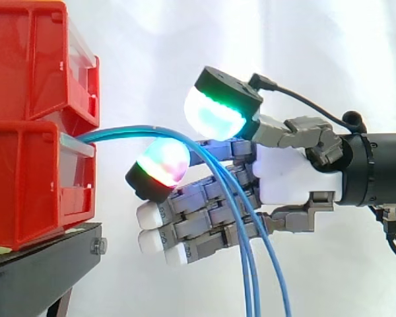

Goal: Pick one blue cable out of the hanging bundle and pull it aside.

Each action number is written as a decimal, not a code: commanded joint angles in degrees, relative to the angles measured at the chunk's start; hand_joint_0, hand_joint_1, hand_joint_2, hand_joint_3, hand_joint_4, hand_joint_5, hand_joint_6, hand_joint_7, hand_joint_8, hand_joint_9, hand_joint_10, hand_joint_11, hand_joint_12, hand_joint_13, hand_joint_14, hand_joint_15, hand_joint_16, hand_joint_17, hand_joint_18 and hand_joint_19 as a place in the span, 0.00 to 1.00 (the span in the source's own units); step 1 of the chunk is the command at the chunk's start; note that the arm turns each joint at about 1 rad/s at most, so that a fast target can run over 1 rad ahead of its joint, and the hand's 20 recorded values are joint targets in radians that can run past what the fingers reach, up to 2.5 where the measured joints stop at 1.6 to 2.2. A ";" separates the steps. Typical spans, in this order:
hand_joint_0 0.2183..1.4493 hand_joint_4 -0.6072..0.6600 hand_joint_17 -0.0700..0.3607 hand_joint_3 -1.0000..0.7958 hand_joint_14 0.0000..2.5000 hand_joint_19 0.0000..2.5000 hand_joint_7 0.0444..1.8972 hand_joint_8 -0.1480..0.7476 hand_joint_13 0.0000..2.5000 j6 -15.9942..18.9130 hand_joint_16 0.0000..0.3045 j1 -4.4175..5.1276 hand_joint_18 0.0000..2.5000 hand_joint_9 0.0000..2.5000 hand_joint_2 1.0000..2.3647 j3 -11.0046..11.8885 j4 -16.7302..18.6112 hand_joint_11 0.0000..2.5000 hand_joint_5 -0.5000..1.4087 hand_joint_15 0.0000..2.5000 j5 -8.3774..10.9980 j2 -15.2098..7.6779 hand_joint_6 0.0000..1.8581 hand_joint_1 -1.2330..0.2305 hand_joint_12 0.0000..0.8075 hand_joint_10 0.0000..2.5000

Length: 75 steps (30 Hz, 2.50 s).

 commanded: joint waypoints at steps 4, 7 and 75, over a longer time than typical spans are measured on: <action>0.30 0.54 0.33 0.31 0.00 0.13 0.41 0.42 0.22 -0.02 0.10 -0.45 0.15 0.30 0.00 0.58 -0.09 0.14 0.19 0.11 -0.01 0.12 0.48 0.51 0.29 0.00; 0.30 0.53 0.33 0.37 0.00 0.13 0.45 0.43 0.22 -0.28 0.10 -0.54 0.15 0.30 0.01 1.02 -0.18 0.14 0.19 0.11 -0.18 0.12 0.48 0.47 0.29 0.00; 0.26 0.50 0.35 0.28 0.01 0.17 0.42 0.43 0.26 -3.80 0.12 -2.38 0.22 0.35 0.00 1.46 -1.76 0.16 0.21 0.13 -2.64 1.09 0.49 0.43 0.31 0.01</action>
